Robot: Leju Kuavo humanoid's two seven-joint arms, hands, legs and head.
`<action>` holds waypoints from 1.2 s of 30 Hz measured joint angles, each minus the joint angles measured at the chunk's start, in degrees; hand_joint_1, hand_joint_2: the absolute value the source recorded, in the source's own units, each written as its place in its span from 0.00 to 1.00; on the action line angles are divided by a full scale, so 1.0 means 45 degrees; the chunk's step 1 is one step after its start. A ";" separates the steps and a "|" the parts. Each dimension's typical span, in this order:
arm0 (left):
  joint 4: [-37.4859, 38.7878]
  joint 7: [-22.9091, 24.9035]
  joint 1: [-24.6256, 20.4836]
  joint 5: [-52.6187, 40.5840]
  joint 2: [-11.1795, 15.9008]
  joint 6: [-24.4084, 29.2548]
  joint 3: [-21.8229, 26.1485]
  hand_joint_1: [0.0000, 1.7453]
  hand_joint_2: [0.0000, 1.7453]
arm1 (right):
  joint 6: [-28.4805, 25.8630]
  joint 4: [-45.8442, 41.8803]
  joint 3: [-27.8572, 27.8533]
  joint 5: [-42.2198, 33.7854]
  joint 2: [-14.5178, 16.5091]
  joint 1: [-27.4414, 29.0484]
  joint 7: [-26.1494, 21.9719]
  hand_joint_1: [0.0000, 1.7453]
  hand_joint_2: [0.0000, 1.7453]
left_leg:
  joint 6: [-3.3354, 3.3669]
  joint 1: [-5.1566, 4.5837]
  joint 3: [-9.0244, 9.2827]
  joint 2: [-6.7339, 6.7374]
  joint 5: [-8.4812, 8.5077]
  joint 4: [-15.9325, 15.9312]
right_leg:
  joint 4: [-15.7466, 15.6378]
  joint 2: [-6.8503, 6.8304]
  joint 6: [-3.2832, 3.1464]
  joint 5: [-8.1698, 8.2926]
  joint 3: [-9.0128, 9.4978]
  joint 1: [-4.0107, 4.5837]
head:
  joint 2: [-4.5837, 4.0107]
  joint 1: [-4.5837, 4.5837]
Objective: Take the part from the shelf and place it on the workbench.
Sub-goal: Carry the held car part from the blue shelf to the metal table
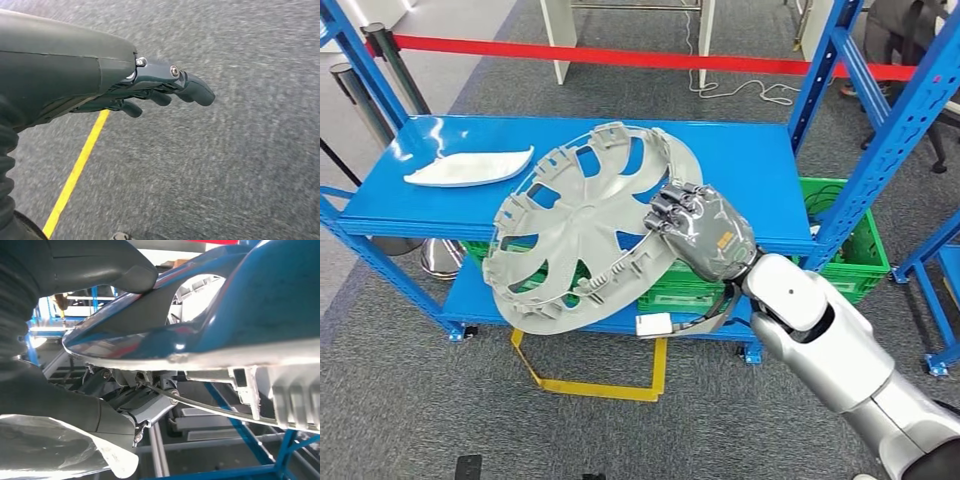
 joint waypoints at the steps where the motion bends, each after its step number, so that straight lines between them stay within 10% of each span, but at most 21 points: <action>1: 0.0000 0.0000 0.0005 0.0000 0.0002 0.0005 0.0000 0.00 1.00 | 0.0000 -0.0013 -0.0002 0.0000 -0.0034 -0.0001 0.0001 1.00 1.00 | 0.0013 0.0001 0.0321 0.0063 0.0399 -0.0628 | 0.0016 -0.0105 0.0010 -0.0015 0.0005 0.0000 | 0.0000 0.0000; 4: 0.0000 -0.0006 -0.0028 0.0000 0.0001 0.0025 0.0000 0.00 1.00 | -0.0004 -0.0110 -0.0023 0.0001 -0.0097 -0.0018 0.0007 1.00 1.00 | 0.0165 -0.0127 0.1418 0.0763 0.1229 -0.2910 | 0.0104 -0.0379 0.0126 -0.0088 -0.0010 0.0083 | 0.0000 -0.0017; 6: 0.0000 -0.0013 -0.0056 -0.0001 -0.0004 0.0035 -0.0002 0.00 1.00 | -0.0005 -0.0154 -0.0038 0.0001 -0.0120 -0.0033 0.0019 1.00 1.00 | 0.0320 -0.0224 0.1501 0.0906 0.1200 -0.3232 | 0.0134 -0.0577 0.0221 -0.0115 -0.0039 0.0170 | 0.0000 -0.0024; 9: 0.0000 -0.0017 -0.0041 -0.0010 0.0001 0.0057 -0.0004 0.00 1.00 | -0.0005 -0.0187 -0.0040 0.0001 -0.0150 -0.0037 0.0025 1.00 1.00 | 0.0565 -0.0177 0.1463 0.0522 0.1273 -0.3295 | 0.0361 -0.0505 0.0414 -0.0393 -0.0127 0.0126 | 0.0000 -0.0017; 13: 0.0000 -0.0015 -0.0088 -0.0036 -0.0019 0.0066 -0.0009 0.00 1.00 | -0.0005 -0.0206 -0.0044 0.0001 -0.0237 -0.0022 0.0034 1.00 1.00 | 0.0764 -0.0152 0.1410 0.0018 0.1353 -0.3325 | 0.3203 0.0414 0.0500 -0.1816 -0.1471 0.0090 | 0.0000 -0.0002; 15: 0.0000 -0.0015 -0.0083 -0.0039 -0.0019 0.0066 -0.0009 0.00 1.00 | -0.0005 -0.0206 -0.0036 0.0001 -0.0270 0.0019 0.0036 1.00 1.00 | 0.0778 -0.0161 0.1404 -0.0283 0.1364 -0.3319 | 0.3927 0.0482 0.0468 -0.1871 -0.1871 0.0093 | 0.0000 -0.0002; 19: 0.0002 -0.0015 -0.0084 -0.0057 -0.0029 0.0063 -0.0010 0.00 1.00 | -0.0005 -0.0212 -0.0034 0.0001 -0.0299 0.0001 0.0036 1.00 1.00 | 0.0694 -0.0164 0.1369 -0.0867 0.1412 -0.3282 | 0.1023 0.1063 0.0287 -0.0278 -0.0548 0.0057 | 0.0000 -0.0006; 23: 0.0005 -0.0015 -0.0072 -0.0113 -0.0031 0.0049 -0.0010 0.00 1.00 | -0.0006 -0.0226 -0.0042 -0.0006 -0.0308 -0.0032 0.0019 1.00 1.00 | 0.0431 -0.0092 0.1178 -0.1293 0.1530 -0.3269 | 0.0184 0.1125 0.0182 -0.0100 -0.0084 0.0057 | 0.0000 -0.0011; 30: 0.0005 -0.0015 -0.0100 -0.0154 -0.0015 0.0050 -0.0019 0.00 1.00 | -0.0005 -0.0374 -0.0047 -0.0013 -0.0418 0.0018 -0.0029 1.00 1.00 | 0.0086 -0.0074 -0.0329 0.0004 -0.0115 0.0270 | 0.0045 0.0119 -0.0062 -0.0098 0.0089 0.0032 | 0.0000 -0.0119; 36: 0.0005 -0.0023 -0.0119 -0.0146 -0.0016 0.0051 -0.0021 0.00 1.00 | -0.0013 -0.0559 -0.0060 -0.0017 -0.0550 0.0107 -0.0035 1.00 1.00 | 0.0291 -0.0215 0.1336 0.0978 0.1399 -0.3175 | 0.0107 -0.0604 0.0144 -0.0302 0.0197 0.0174 | 0.0000 -0.0135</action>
